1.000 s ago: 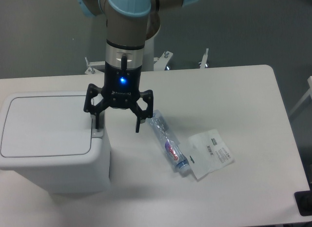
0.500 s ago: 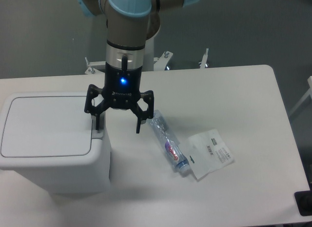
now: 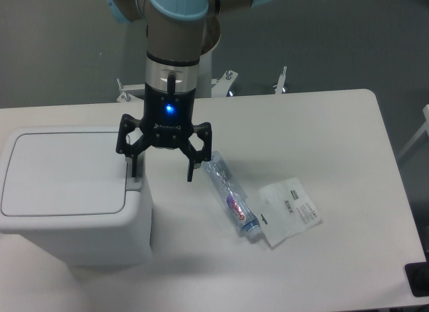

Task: Open the trash can
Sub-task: 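Press the lid tab down so the lid flips open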

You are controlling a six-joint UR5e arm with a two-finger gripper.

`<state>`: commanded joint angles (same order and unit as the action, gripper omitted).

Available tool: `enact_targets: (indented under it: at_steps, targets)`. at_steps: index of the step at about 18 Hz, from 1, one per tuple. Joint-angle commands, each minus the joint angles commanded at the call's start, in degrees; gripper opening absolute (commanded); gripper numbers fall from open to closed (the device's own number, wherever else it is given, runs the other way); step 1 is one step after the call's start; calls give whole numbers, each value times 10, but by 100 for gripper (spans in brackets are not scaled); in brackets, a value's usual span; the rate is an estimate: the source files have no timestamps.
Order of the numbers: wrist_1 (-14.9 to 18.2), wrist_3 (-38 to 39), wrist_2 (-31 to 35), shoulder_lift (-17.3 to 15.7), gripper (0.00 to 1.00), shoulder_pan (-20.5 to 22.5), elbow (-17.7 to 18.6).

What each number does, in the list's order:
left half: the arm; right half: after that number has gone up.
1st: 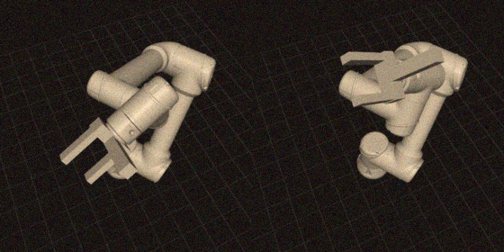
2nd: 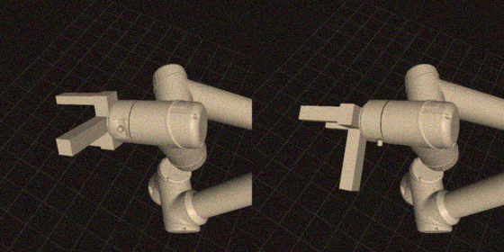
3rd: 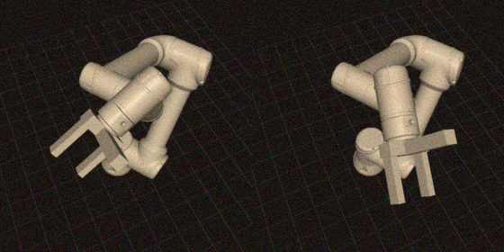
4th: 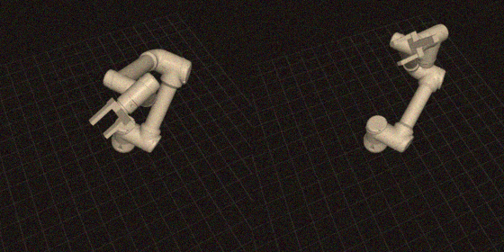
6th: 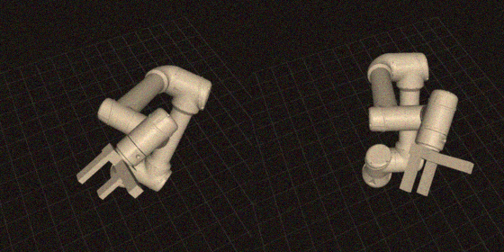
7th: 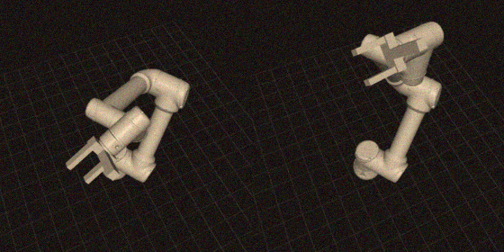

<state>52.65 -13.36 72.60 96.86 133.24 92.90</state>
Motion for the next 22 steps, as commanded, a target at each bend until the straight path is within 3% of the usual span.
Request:
enact_targets:
  at_steps: [14, 22]
  targets:
    - [0, 4, 0, 3, 100, 0, -1]
    - [1, 27, 0, -23, 100, 16, -7]
